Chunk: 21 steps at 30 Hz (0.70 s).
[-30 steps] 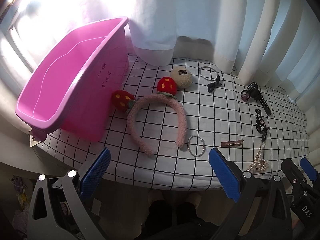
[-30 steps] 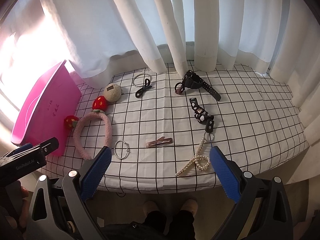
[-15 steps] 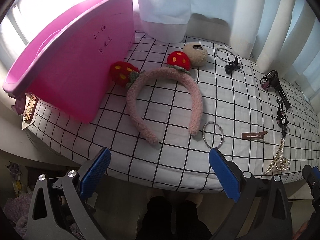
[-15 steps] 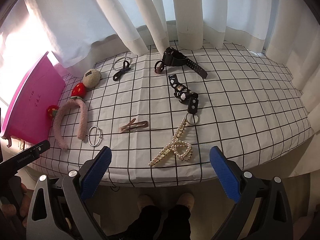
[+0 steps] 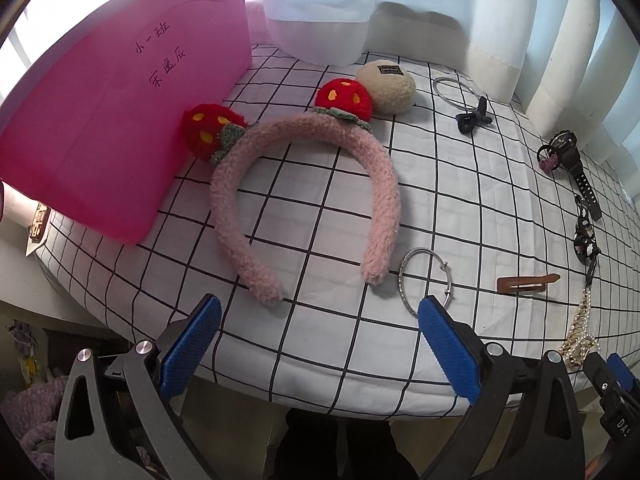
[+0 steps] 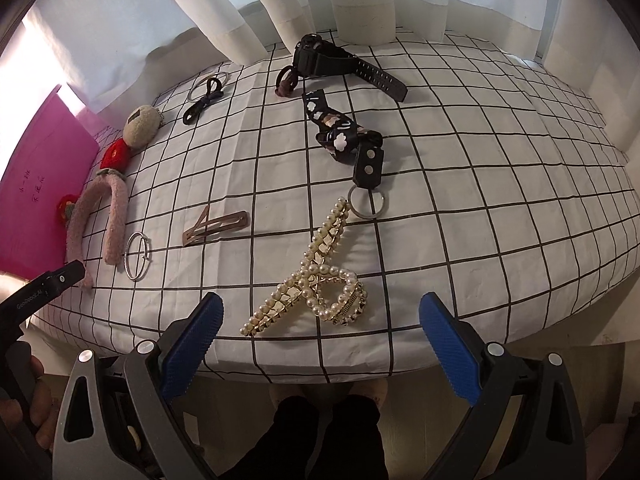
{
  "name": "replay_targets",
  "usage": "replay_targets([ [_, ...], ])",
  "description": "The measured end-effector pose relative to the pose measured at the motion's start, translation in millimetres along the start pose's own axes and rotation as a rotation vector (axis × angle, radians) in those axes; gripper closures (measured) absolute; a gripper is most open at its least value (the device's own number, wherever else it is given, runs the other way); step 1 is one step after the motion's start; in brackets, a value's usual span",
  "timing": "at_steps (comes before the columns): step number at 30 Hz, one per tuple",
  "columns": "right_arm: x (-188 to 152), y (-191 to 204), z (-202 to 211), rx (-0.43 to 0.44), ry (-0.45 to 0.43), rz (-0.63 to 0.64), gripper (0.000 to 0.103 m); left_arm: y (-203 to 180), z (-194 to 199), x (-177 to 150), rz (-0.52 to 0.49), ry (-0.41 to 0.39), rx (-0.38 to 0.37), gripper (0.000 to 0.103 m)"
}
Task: Organize jewelry
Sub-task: 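Grasp the pink strawberry headband with the left tool while the right tool grasps the pearl claw clip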
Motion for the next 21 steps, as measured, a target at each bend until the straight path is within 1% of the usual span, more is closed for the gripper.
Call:
replay_targets([
  [4,2,-2,-6,0.003,0.000,-0.022,0.009,-4,-12,8,0.018,0.000,0.009,0.006],
  [8,3,-5,-12,-0.025,0.002,-0.061,0.009,-11,-25,20,-0.003,-0.009,0.003,0.006],
  [14,4,-3,-13,-0.105,-0.016,-0.140,0.009,-22,-44,38,-0.077,-0.014,-0.021,0.006],
  [19,-1,-5,-17,-0.177,-0.026,-0.193,0.009,-32,-59,49,-0.110,-0.011,-0.045,0.006],
  [21,-4,-9,-20,-0.198,-0.016,-0.217,0.009,-36,-63,53,-0.125,-0.012,-0.049,0.006],
])
Point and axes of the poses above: each gripper's, at about its wrist camera, not at the fingertips, and z roughly against the way its jaws point, y to its left, x to its top, the point moved 8 cm from there along -z, roughly the way its jaws point, and after that the axes turned 12 degrees about z, right-handed, at the moved point
